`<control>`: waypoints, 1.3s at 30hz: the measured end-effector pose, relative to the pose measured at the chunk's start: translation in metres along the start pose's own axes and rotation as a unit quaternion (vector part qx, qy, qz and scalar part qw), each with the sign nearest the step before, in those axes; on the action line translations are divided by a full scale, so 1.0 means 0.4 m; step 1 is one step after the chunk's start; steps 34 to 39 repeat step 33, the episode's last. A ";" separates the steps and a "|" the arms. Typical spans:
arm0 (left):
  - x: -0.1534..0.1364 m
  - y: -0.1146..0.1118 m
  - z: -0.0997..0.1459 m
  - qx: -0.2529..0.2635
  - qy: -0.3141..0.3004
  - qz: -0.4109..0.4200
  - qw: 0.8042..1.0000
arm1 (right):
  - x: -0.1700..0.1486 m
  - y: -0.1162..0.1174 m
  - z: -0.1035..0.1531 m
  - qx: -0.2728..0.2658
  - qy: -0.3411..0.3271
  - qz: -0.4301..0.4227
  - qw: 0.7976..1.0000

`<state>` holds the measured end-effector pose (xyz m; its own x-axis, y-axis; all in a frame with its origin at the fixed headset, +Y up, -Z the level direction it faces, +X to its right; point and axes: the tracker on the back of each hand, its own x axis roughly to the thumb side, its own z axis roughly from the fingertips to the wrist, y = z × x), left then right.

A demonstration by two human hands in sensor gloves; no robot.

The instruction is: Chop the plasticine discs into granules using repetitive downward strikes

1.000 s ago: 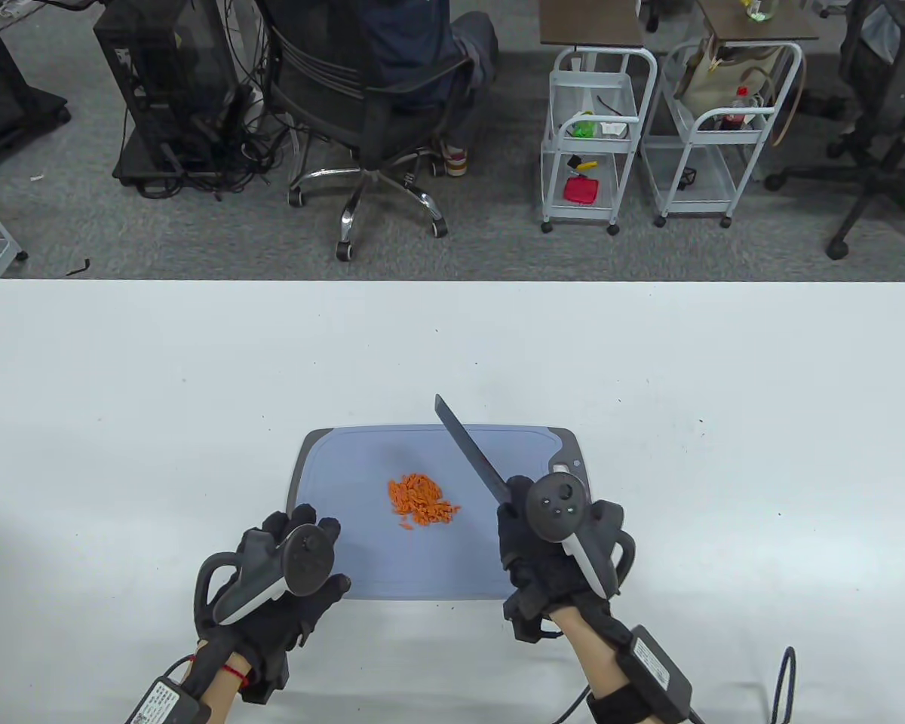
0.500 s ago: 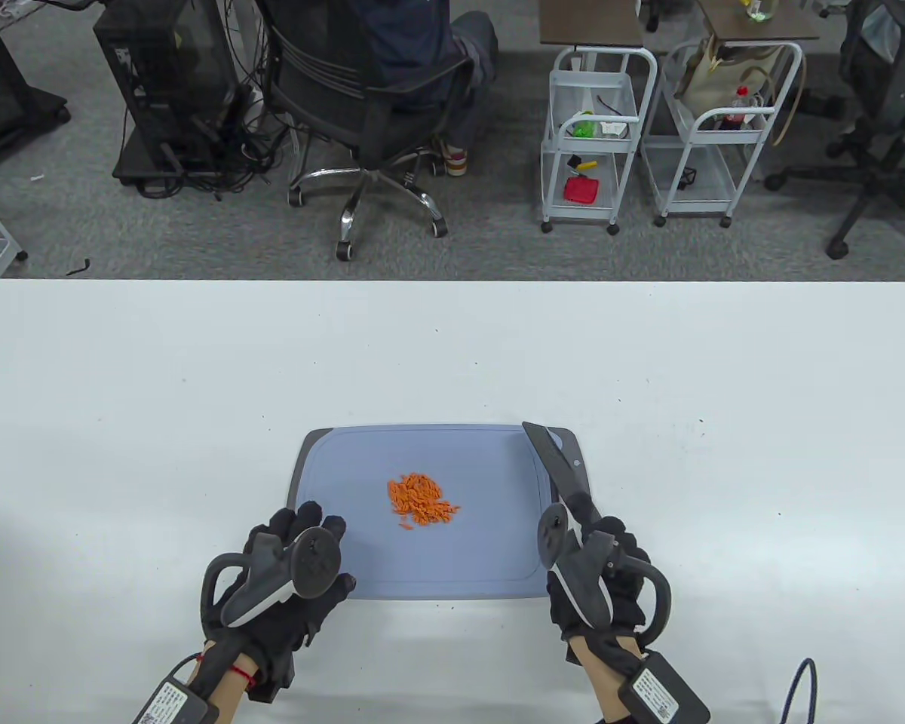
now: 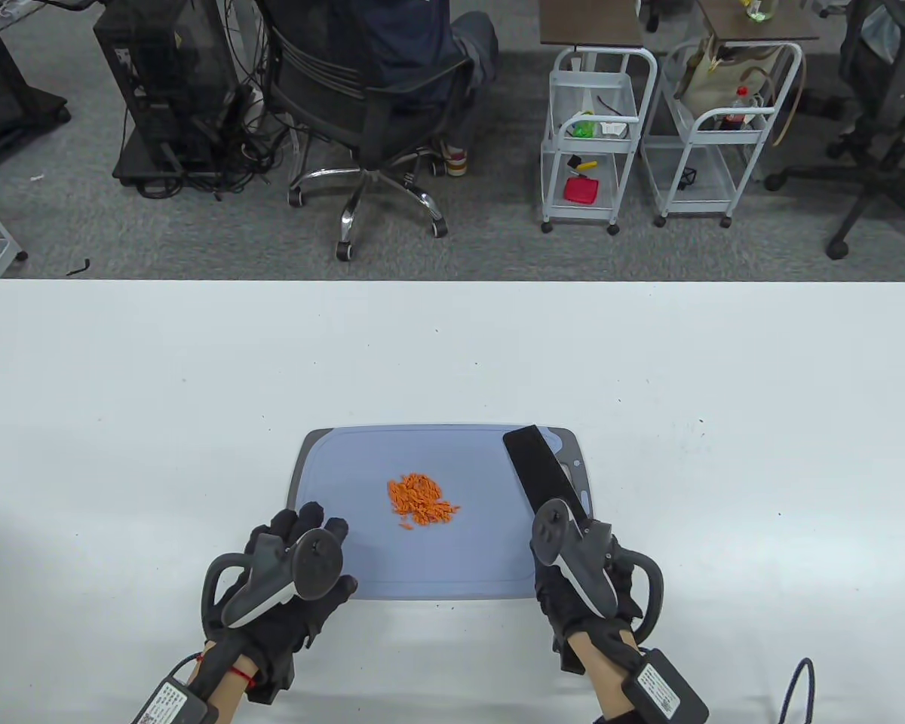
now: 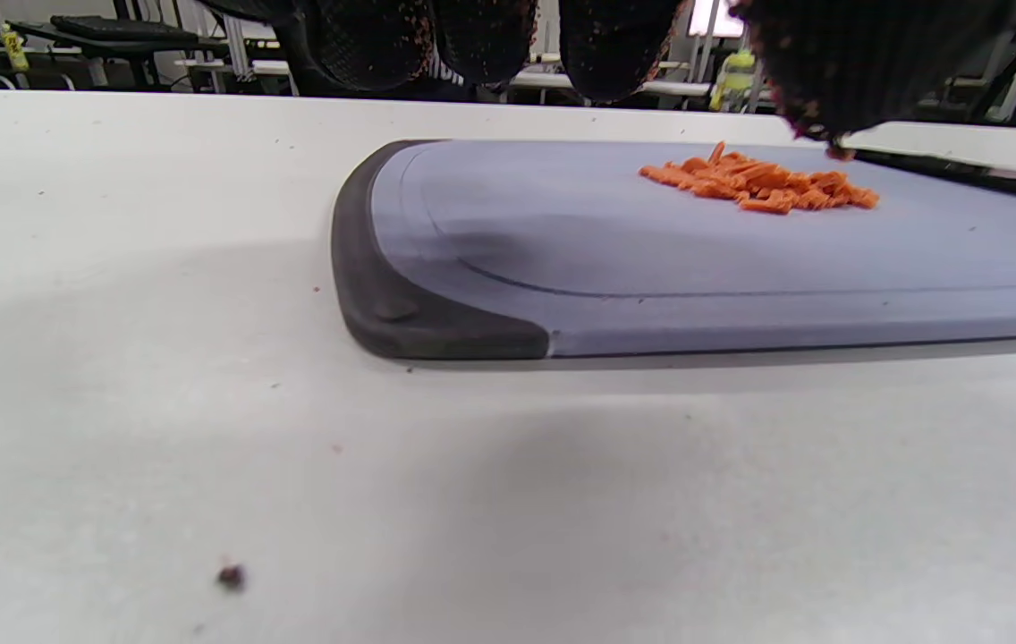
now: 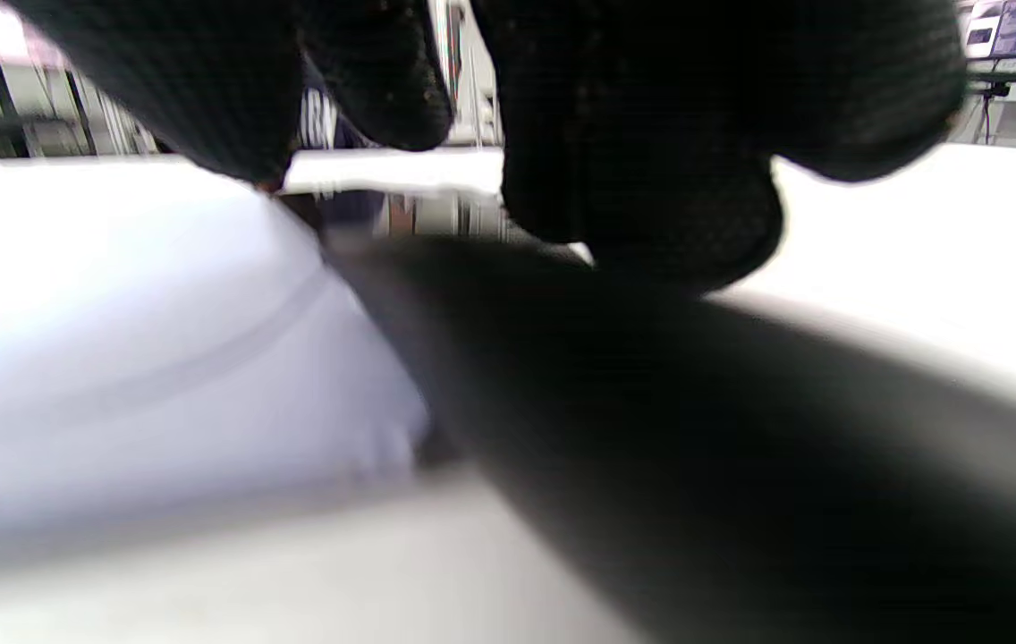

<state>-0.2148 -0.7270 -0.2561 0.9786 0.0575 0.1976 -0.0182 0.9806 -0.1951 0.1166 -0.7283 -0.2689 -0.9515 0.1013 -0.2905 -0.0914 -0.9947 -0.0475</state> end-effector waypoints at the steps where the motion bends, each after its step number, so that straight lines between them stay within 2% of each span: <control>1: 0.002 0.004 0.002 0.014 -0.003 0.004 1.000 | -0.002 -0.018 0.007 -0.012 -0.003 -0.013 1.000; 3: 0.008 0.010 0.006 0.029 -0.011 0.007 0.999 | -0.005 -0.048 0.023 -0.033 -0.024 -0.057 0.998; 6: 0.020 0.014 0.012 0.044 -0.013 -0.008 0.999 | 0.000 -0.075 0.045 -0.033 -0.094 -0.144 0.985; 10: 0.028 0.015 0.012 0.059 -0.015 -0.011 0.998 | 0.016 -0.058 0.058 -0.018 -0.150 -0.201 0.968; 15: 0.027 0.015 0.013 0.072 -0.016 -0.008 0.997 | 0.032 -0.016 0.056 -0.006 -0.181 -0.165 0.970; 21: 0.019 0.015 0.017 0.078 -0.012 -0.008 0.997 | 0.066 -0.002 0.074 -0.003 -0.192 -0.118 0.974; 39: 0.022 0.011 0.013 0.061 -0.002 -0.017 0.998 | 0.066 0.030 0.052 0.025 -0.166 -0.132 0.977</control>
